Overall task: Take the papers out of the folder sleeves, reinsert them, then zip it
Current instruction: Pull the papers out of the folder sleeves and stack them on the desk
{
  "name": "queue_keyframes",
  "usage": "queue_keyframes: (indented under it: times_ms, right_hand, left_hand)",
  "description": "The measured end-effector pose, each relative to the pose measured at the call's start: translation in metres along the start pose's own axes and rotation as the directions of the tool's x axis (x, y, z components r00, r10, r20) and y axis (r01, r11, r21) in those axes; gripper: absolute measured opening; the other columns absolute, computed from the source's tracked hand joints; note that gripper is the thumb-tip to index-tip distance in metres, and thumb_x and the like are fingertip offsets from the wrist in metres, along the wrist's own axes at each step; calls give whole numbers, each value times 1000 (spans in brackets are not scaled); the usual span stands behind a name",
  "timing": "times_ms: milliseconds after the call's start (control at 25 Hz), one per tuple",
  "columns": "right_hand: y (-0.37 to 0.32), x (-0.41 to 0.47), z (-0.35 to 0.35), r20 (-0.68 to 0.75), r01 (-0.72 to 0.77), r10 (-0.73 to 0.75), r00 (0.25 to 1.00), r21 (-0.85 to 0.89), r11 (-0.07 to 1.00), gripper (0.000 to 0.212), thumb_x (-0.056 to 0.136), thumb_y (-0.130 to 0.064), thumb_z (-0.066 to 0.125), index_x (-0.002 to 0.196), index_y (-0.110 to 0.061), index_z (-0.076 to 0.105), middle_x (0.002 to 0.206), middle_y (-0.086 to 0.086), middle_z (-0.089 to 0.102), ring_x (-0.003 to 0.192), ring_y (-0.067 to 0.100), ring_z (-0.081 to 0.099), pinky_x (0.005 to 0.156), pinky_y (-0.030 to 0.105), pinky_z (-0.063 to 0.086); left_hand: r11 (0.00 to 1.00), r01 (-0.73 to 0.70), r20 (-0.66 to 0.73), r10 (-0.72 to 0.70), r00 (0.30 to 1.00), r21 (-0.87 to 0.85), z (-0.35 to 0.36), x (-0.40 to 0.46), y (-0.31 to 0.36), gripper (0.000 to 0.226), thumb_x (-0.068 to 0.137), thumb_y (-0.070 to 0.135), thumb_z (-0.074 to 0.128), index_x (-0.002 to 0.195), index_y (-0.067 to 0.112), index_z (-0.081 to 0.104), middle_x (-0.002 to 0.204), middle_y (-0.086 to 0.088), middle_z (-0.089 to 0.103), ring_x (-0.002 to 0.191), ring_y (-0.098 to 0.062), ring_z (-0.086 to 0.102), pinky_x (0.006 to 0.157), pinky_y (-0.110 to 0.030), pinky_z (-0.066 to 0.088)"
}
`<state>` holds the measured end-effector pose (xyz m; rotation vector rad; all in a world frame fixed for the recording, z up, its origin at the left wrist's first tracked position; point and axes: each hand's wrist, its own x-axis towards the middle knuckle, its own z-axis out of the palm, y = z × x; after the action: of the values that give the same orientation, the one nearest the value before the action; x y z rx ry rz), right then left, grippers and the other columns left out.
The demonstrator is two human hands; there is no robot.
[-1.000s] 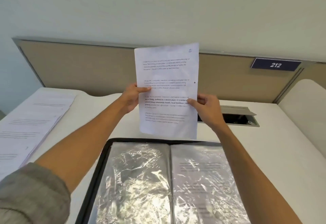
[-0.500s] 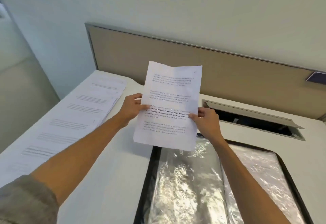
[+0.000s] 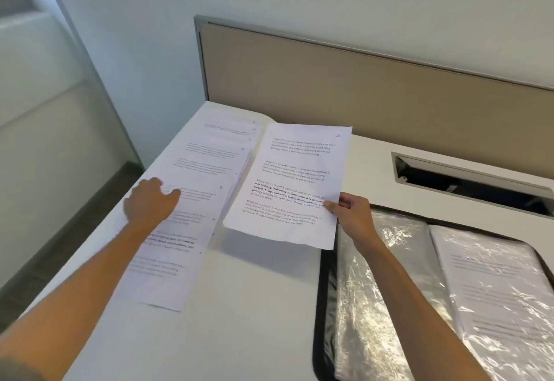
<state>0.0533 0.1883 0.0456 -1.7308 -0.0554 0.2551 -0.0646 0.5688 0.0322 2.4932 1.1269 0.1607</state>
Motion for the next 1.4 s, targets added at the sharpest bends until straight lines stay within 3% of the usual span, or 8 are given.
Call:
queue_keyframes:
  times_ms: [160,240,480,600,720,920,1120,1400]
  right_hand:
    - [10,-4,15,34,-16,17,999,-22,1000,20,87,1,67,99,-13,73,95,-2,75,86,13,72,75,25,57]
    - [15,-4,20,49,-31,33,998,-48,998,18,88,1,67,100,-10,73,98,1,75,88,16,72,79,29,57]
    - [23,-5,35,79,-63,66,995,-46,997,18,89,-2,67,104,-8,73,97,1,75,86,15,72,73,26,57]
    - [23,-3,45,82,-89,93,992,-54,995,18,89,-2,66,105,-8,72,96,1,75,82,12,71,62,18,53]
    - [25,-1,61,100,-114,122,987,-78,990,19,89,-3,65,107,-8,72,96,1,74,83,15,70,63,23,55]
    - [21,5,95,141,-143,156,978,-97,985,22,89,-7,65,111,-10,70,104,5,73,94,23,70,78,35,58]
    - [20,15,130,169,-189,208,964,-123,974,21,85,-7,68,105,-11,72,103,6,74,97,26,70,84,42,59]
    - [9,19,179,171,-216,237,956,-131,968,22,83,-7,69,104,-10,67,106,7,71,93,26,70,77,37,60]
  left_hand:
    - [945,154,117,-194,974,288,-7,-1,-68,115,66,89,47,142,4,39,144,-22,39,132,-41,37,105,-57,32]
    - [936,162,138,-213,967,312,-6,-5,-89,121,57,94,47,138,5,43,142,-22,40,131,-41,38,104,-57,34]
    - [981,90,17,-95,995,171,-7,-14,-97,77,74,61,73,128,9,54,131,-20,52,122,-39,46,99,-54,36]
    - [968,147,-12,-152,988,-202,-7,-14,-102,43,82,22,76,118,6,57,118,-18,63,104,-35,59,92,-48,45]
    - [776,216,95,-198,975,-593,-18,-16,-110,19,88,1,64,106,9,64,102,-16,68,71,-19,62,75,-32,48]
    - [596,289,197,-216,956,-749,-68,1,-147,21,93,0,52,91,18,63,63,7,70,49,-4,64,50,-19,54]
    - [551,239,140,-216,966,-799,-111,18,-164,27,96,-8,40,85,11,55,51,17,64,46,5,61,48,-7,48]
    - [503,289,234,-171,957,-815,-104,34,-156,29,93,-4,47,81,16,63,63,8,71,54,-6,67,53,-19,56]
